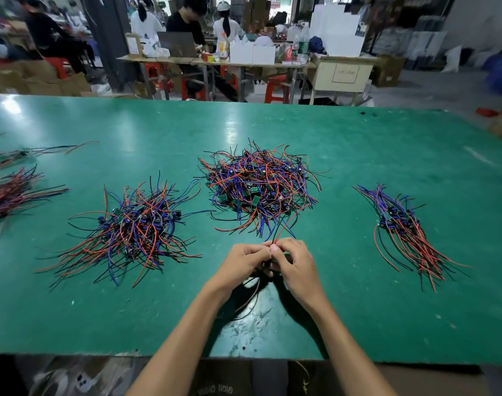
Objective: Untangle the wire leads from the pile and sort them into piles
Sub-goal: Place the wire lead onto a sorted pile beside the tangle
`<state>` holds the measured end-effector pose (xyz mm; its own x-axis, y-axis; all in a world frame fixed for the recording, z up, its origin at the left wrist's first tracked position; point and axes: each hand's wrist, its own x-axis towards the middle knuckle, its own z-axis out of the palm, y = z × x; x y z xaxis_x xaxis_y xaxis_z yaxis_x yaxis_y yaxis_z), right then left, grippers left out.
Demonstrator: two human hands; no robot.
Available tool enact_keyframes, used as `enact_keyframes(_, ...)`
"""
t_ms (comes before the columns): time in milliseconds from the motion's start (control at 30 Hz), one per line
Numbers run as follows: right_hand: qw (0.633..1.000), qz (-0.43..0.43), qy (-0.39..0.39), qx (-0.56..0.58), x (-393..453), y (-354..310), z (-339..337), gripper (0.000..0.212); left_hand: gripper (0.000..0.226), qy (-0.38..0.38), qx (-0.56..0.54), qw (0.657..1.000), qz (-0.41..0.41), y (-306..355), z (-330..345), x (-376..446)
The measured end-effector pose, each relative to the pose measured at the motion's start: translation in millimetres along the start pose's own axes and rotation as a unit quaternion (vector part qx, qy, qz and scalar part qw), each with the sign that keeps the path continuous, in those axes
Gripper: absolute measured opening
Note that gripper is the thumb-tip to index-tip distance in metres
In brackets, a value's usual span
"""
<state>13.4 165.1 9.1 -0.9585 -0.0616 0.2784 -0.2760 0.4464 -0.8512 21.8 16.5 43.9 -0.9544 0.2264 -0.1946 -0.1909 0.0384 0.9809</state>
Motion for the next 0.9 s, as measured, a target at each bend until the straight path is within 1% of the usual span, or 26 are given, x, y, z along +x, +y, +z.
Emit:
enact_keyframes(133, 0.997, 0.03, 0.027, 0.059, -1.0, -0.6, -1.9, 0.019, 0.025, 0.024, 0.03, 0.999, -0.006, -2.4, 1.8, -1.3)
enact_keyframes(200, 0.998, 0.025, 0.035, 0.048, -0.5, -2.9, -1.4, 0.02, 0.028, 0.035, 0.048, 0.998, 0.0, -5.1, 4.6, -1.7)
enact_keyframes(267, 0.997, 0.039, 0.042, 0.057, 1.5, -4.8, -0.7, 0.021, 0.028, 0.035, 0.053, 0.998, 0.001, -5.0, 7.1, -1.9)
enact_keyframes(367, 0.993, 0.066, 0.044, 0.088, 3.4, -5.5, -0.8, 0.024, 0.024, 0.007, 0.054, 0.999, -0.006, -2.5, 5.7, -2.0)
enact_keyframes(467, 0.991, 0.069, 0.076, 0.08, 5.3, -3.8, -2.7, 0.023, 0.023, -0.042, 0.037, 0.998, -0.025, -3.0, -1.5, -1.9)
enact_keyframes(533, 0.986, 0.083, 0.093, 0.108, 5.8, -1.3, -4.3, 0.025, 0.024, -0.068, 0.046, 0.996, -0.028, -2.4, -6.1, -2.4)
enact_keyframes(700, 0.947, 0.12, 0.184, 0.233, 9.3, 7.8, -8.8, 0.027, 0.02, -0.121, 0.057, 0.99, -0.048, 1.1, -10.7, -5.0)
enact_keyframes(767, 0.932, 0.13, 0.208, 0.265, 9.5, 8.5, -8.0, 0.024, 0.02, -0.125, 0.049, 0.99, -0.048, 1.5, -11.8, -5.3)
enact_keyframes(833, 0.913, 0.143, 0.236, 0.302, 10.0, 10.4, -9.4, 0.028, 0.021, -0.125, 0.038, 0.99, -0.052, 1.7, -12.3, -5.6)
enact_keyframes(867, 0.906, 0.147, 0.239, 0.318, 9.8, 11.2, -11.1, 0.032, 0.021, -0.122, 0.035, 0.99, -0.053, 1.0, -12.3, -5.8)
enact_keyframes(900, 0.907, 0.143, 0.225, 0.324, 9.1, 11.1, -13.0, 0.033, 0.022, -0.118, 0.035, 0.991, -0.049, -0.2, -11.7, -5.5)
